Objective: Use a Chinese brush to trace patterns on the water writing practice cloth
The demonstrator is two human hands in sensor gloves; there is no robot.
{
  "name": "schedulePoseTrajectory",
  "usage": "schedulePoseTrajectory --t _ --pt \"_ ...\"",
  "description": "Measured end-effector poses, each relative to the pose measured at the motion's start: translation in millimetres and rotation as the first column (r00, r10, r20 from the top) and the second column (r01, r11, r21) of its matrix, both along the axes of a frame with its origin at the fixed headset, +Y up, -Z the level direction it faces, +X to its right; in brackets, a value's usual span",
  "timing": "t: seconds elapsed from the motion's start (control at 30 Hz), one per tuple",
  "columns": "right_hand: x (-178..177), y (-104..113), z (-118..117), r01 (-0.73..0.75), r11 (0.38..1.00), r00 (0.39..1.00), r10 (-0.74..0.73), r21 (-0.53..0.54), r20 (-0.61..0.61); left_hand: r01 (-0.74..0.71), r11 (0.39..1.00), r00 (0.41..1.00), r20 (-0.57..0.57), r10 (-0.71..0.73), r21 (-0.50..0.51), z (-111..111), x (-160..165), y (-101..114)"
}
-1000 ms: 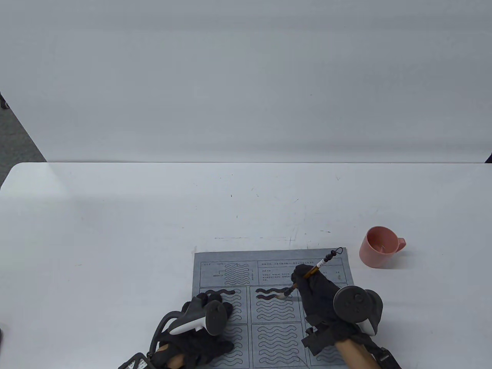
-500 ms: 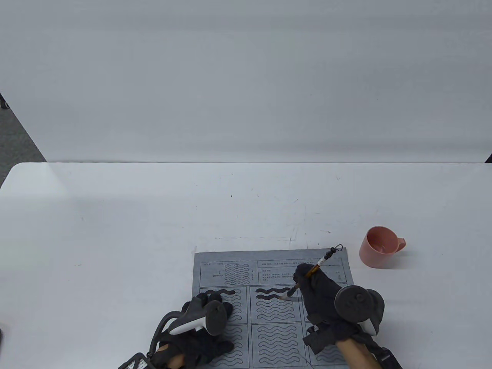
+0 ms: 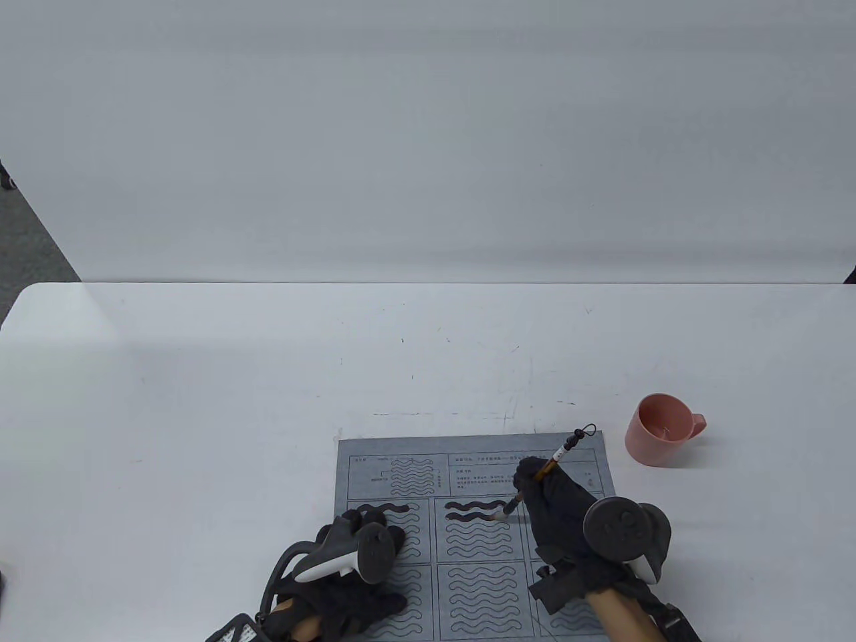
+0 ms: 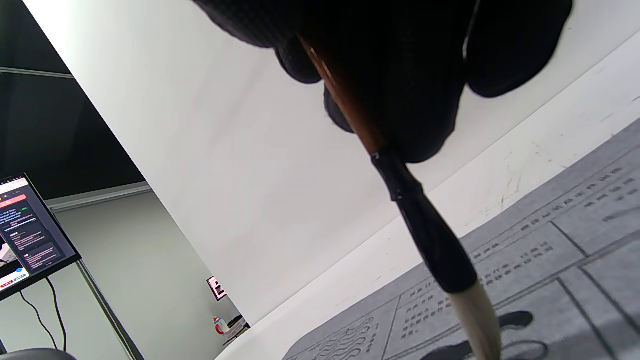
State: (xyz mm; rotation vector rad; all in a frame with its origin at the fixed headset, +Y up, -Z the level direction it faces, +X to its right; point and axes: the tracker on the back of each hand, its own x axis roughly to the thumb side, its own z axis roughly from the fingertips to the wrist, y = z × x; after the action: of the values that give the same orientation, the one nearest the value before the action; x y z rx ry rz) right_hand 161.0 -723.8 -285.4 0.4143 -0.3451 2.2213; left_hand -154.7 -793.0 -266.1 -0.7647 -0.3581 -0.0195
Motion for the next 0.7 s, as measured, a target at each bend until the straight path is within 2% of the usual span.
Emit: schedulePoseTrajectory --t 0.7 --pt "2.3 0.7 0.4 -0.008 1.0 0.999 0.008 0.01 0.033 0.0 1.0 1.0 0.0 0.0 0.0 0.0 0.0 0.0"
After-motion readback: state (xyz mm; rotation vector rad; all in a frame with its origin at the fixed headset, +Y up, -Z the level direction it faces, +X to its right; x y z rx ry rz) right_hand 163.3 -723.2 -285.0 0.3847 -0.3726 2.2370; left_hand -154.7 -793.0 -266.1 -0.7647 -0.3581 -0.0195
